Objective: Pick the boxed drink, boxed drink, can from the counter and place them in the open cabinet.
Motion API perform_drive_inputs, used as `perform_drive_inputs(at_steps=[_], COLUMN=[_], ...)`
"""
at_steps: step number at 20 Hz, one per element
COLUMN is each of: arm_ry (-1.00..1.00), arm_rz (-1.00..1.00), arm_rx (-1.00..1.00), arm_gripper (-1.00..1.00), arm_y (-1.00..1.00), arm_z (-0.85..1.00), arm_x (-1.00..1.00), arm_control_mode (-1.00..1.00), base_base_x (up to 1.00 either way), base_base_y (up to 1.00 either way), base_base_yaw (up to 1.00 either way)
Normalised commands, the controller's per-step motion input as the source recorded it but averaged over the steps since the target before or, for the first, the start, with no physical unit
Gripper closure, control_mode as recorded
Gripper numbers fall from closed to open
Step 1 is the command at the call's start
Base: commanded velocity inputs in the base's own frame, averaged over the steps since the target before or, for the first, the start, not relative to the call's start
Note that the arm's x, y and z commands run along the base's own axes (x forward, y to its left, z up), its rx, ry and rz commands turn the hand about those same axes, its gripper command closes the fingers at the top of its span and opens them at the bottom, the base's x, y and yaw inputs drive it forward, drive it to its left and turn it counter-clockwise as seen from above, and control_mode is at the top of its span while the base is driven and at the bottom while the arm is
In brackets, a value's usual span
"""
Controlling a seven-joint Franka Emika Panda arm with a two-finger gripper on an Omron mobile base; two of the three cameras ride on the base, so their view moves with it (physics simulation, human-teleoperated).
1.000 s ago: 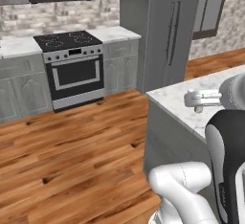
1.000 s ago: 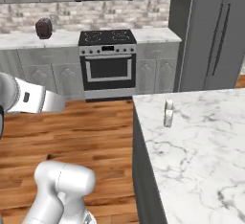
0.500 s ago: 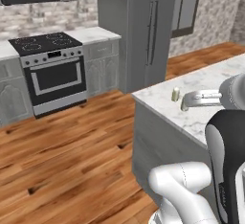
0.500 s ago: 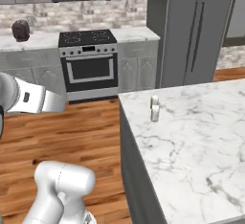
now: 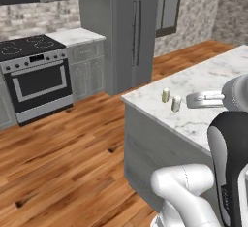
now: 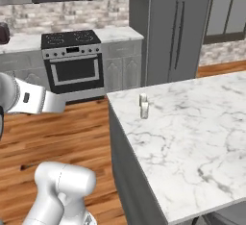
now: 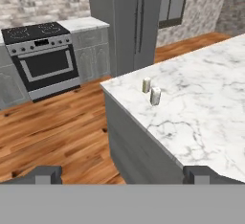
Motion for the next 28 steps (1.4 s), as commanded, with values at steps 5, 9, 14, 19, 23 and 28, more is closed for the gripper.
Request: perform_drive_inputs(at_steps=[5, 9, 14, 19, 23, 28], arm_ry=[0.00, 0.00, 0.00, 0.00, 0.00, 0.00], arm_rz=[0.00, 0.00, 0.00, 0.00, 0.00, 0.00], arm_rx=[0.00, 0.00, 0.00, 0.00, 0.00, 0.00], arm_gripper=[-1.00, -1.00, -1.00, -1.00, -1.00, -1.00], arm_y=[0.00, 0.00, 0.00, 0.00, 0.00, 0.00], arm_z=[0.00, 0.00, 0.00, 0.00, 0.00, 0.00], arm_x=[0.00, 0.00, 0.00, 0.00, 0.00, 0.00], arm_control_mode=[1.00, 1.00, 1.00, 1.00, 1.00, 1.00], base_base_x=[0.26, 0.32, 0.33, 0.51, 0.59, 0.50], base_base_y=[-0.01, -0.07, -0.03, 0.00, 0.00, 0.00], base_base_yaw=[-0.15, -0.10, -0.11, -0.10, -0.10, -0.10])
